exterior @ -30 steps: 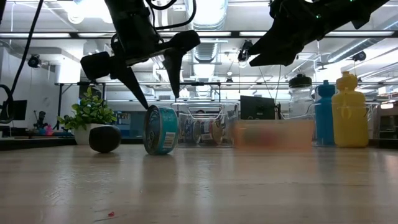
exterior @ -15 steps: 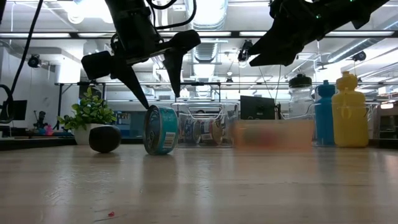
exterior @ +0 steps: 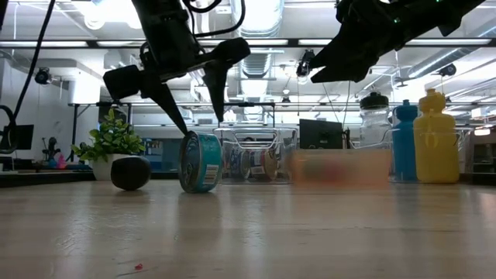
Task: Pick & Place Food Item
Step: Put the yellow and blue tuna can into the left transparent bin
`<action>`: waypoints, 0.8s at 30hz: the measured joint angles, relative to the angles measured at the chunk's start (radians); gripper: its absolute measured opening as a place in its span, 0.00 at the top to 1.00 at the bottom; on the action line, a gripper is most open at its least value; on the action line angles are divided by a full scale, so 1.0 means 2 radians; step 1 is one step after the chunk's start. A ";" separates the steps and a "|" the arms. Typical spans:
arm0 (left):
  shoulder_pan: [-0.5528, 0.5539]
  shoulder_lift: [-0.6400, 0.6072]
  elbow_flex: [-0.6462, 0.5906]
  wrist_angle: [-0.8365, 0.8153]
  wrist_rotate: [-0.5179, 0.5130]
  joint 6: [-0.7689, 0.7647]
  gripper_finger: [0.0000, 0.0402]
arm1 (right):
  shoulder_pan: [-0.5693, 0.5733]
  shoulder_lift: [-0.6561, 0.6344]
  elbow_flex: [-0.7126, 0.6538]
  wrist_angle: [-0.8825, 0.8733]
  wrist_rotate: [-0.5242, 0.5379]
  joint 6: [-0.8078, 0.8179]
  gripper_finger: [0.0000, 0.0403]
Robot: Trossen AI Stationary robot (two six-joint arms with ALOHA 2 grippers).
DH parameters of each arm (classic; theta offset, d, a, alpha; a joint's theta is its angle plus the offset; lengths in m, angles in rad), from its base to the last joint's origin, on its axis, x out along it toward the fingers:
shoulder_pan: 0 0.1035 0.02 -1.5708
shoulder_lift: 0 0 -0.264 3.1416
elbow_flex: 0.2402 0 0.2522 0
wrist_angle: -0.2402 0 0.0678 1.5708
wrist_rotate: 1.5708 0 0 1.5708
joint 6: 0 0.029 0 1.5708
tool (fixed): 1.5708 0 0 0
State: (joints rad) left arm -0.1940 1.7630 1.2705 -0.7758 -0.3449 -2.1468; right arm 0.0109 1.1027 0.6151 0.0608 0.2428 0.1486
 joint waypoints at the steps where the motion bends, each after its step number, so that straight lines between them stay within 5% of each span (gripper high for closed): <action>1: 0.000 0.000 0.000 0.000 0.000 0.000 0.36 | 0.000 0.000 0.000 0.000 0.000 0.000 0.13; 24: 0.039 0.029 0.019 -0.033 0.065 -0.005 0.30 | 0.000 0.000 0.000 0.000 0.000 0.000 0.16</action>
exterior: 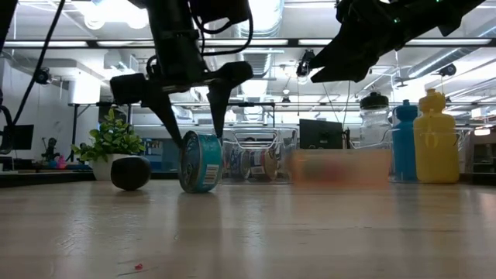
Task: Pick & Place Food Item
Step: Put the yellow and blue tuna can into the left transparent bin
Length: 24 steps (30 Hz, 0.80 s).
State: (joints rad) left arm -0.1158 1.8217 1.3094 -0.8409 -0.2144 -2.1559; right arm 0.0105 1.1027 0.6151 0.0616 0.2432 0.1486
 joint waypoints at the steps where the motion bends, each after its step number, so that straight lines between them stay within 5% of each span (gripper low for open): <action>1: 0.000 0.000 0.000 -0.005 0.003 0.000 0.30 | 0.000 0.000 0.000 0.000 0.000 0.000 0.16; 24: 0.013 0.038 -0.003 -0.028 0.012 0.036 0.29 | 0.000 0.000 0.000 0.000 0.000 0.000 0.18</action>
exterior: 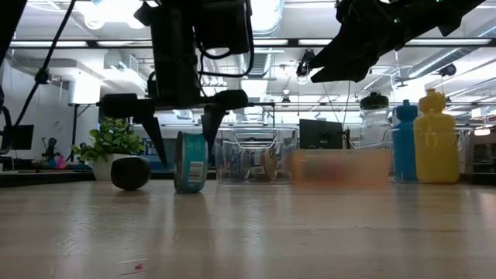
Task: Pick & Place Food Item
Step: Put the yellow and blue tuna can into the left transparent bin
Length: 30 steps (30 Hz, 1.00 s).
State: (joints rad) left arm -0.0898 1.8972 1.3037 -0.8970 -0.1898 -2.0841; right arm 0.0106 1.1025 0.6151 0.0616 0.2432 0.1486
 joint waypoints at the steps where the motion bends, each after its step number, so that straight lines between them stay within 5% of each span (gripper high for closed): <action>1: 0.001 0.002 0.000 0.000 0.000 0.001 0.29 | 0.000 0.000 0.000 0.000 0.000 0.000 0.19; 30: 0.000 -0.002 0.000 0.028 0.000 -0.007 0.33 | 0.000 0.000 0.000 0.000 0.000 0.000 0.16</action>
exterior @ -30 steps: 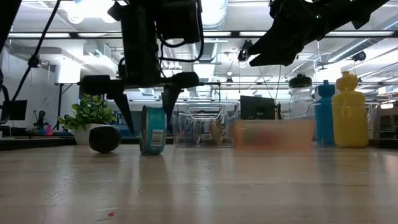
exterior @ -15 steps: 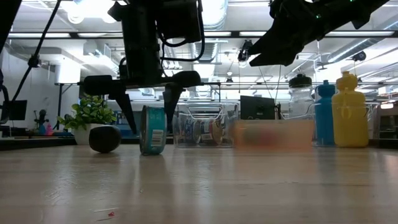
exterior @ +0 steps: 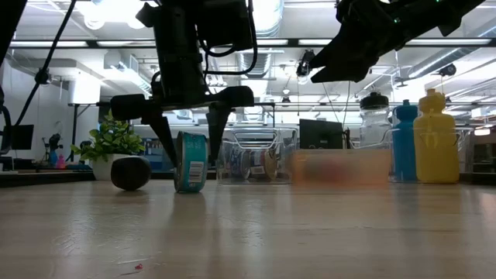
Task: Pick & Place Food Item
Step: Put the yellow and blue tuna can into the left transparent bin
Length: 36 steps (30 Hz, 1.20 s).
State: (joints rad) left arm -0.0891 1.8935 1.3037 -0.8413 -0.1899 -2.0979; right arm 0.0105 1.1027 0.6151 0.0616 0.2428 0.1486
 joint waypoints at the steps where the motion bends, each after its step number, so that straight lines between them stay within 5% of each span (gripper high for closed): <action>1: 0.000 0.000 0.000 0.000 0.000 0.000 0.36 | 0.000 0.000 0.000 0.000 0.000 0.000 0.16; 11: 0.000 0.000 0.000 0.000 0.002 0.000 0.67 | 0.000 0.000 0.000 0.000 0.000 0.000 0.18; 23: 0.000 0.000 0.000 0.001 0.013 0.043 0.59 | 0.000 0.000 0.000 0.000 0.000 0.000 0.13; 36: 0.000 0.000 0.000 0.002 0.013 0.073 0.67 | 0.000 0.000 0.000 0.000 0.000 0.000 0.18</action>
State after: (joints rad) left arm -0.0891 1.8931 1.3037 -0.8383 -0.1635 -1.9516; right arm 0.0108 1.1027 0.6151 0.0616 0.2429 0.1486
